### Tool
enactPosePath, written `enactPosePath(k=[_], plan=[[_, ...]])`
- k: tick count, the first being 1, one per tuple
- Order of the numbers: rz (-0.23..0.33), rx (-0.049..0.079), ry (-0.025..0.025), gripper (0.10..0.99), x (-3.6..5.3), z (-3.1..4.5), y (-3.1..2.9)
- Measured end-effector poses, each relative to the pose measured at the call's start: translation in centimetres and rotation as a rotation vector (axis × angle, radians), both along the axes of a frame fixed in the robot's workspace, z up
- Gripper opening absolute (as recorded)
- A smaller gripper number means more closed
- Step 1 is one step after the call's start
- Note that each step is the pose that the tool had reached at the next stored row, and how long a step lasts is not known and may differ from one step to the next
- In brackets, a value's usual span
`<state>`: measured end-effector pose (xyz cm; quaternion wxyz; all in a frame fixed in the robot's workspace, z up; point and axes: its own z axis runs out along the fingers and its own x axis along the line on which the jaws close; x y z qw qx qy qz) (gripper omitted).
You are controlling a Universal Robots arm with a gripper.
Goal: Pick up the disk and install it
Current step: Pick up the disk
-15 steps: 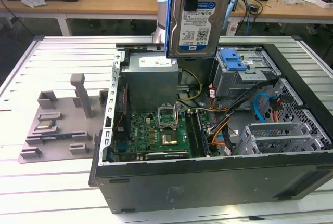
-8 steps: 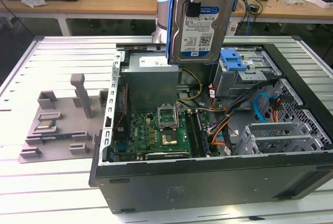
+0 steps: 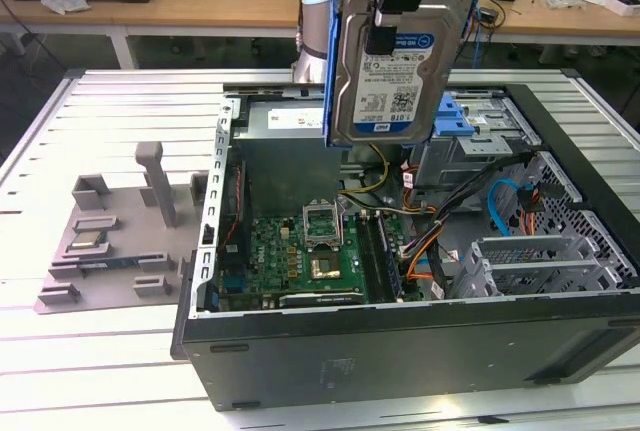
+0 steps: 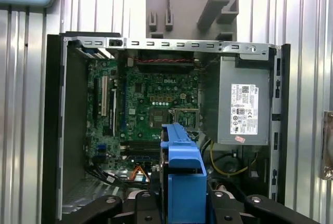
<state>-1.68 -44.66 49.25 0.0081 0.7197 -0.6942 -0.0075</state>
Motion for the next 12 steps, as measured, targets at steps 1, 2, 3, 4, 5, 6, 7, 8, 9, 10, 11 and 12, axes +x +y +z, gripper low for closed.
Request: enactPosePath(k=[1, 2, 3, 4, 5, 6, 7, 8, 9, 10, 11, 12], plan=[[0.0, 0.0, 0.0, 0.369, 0.01, 0.0, -0.32], [0.0, 0.0, 0.0, 0.369, 0.02, -0.01, -0.85], [0.0, 0.0, 0.0001, 0.369, 0.04, -0.01, -1.15], [0.0, 0.0, 0.0001, 0.369, 0.05, -0.01, -1.52], [-0.001, 0.0, 0.0001, 0.369, 0.06, -0.01, -1.92], [-0.001, 0.0, 0.0001, 0.369, 0.06, -0.02, -2.19], [-0.001, 0.0, 0.0001, 0.369, 0.08, -0.02, -2.56], [-0.001, 0.0, 0.0002, 0.369, 0.08, -0.03, -2.85], [-0.001, 0.0, 0.0001, 0.369, 0.1, -0.03, -3.44], [-0.001, 0.0, 0.0002, 0.369, 0.12, -0.03, -3.94], [-0.001, 0.0, 0.0001, 0.369, 0.13, -0.04, -4.43], [-0.001, 0.0, 0.0002, 0.369, 0.14, -0.04, -4.85]])
